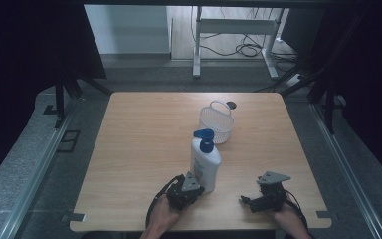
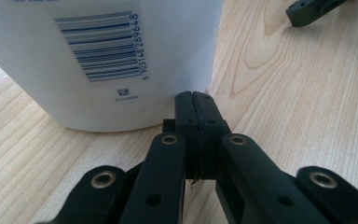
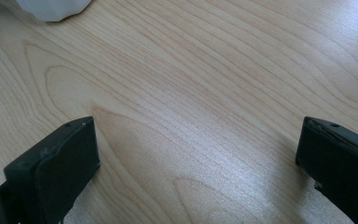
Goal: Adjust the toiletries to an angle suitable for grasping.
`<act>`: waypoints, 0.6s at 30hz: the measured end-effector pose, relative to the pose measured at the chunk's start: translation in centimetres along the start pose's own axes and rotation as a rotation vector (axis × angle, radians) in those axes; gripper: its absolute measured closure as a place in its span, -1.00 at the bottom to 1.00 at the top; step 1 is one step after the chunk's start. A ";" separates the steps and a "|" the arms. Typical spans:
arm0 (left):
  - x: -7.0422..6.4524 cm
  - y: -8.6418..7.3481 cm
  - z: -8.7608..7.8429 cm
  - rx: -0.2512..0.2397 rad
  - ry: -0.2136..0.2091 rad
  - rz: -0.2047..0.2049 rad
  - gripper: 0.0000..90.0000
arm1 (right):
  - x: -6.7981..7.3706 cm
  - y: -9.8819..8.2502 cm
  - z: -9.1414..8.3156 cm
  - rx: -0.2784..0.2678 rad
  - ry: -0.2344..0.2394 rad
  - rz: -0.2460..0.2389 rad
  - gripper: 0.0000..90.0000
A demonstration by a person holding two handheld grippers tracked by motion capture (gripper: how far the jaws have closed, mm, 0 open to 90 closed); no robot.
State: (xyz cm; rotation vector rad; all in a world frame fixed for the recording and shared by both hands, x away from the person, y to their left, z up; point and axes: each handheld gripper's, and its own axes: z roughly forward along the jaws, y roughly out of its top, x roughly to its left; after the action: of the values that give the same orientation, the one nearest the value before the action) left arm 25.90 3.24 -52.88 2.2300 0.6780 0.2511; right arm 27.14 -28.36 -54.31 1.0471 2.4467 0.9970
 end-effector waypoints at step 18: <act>0.2 -0.3 -1.6 -0.003 0.027 -0.006 0.55 | 0.0 0.0 0.0 0.000 0.000 0.000 -1.00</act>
State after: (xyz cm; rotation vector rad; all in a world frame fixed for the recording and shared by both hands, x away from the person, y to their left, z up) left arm 25.31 4.53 -52.00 2.2249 0.6986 0.2797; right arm 27.14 -28.36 -54.32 1.0468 2.4467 0.9970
